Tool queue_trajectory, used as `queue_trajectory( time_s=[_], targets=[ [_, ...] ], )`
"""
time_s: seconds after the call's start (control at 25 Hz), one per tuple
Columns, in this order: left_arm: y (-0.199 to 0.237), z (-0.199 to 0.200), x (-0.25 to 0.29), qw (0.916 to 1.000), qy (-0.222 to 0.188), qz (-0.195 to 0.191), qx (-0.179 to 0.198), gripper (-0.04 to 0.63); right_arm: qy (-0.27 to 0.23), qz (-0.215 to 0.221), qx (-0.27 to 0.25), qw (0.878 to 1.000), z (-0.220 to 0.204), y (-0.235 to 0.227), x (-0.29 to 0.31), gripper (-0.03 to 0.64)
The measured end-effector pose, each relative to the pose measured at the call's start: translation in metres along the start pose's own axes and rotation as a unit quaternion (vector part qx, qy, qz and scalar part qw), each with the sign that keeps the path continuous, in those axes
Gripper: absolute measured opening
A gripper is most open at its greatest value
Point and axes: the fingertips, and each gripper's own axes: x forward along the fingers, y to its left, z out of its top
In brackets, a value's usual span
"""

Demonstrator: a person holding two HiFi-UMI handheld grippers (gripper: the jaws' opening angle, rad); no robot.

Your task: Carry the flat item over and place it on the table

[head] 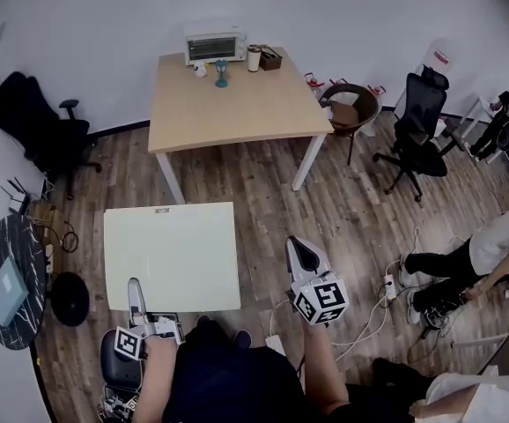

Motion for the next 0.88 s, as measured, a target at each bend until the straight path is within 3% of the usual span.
queue_trajectory(
  time_s=[0.36,0.88],
  targets=[
    [0.027,0.013,0.026,0.9996,-0.029,0.003,0.002,0.282,0.002,0.003,-0.01,1.0,-0.005,-0.017,0.046,-0.002],
    [0.091,0.043,0.179,0.9991,-0.041,0.009,-0.01,0.282,0.009,0.021,-0.03,0.999,0.011,-0.045,0.208,-0.002]
  ],
)
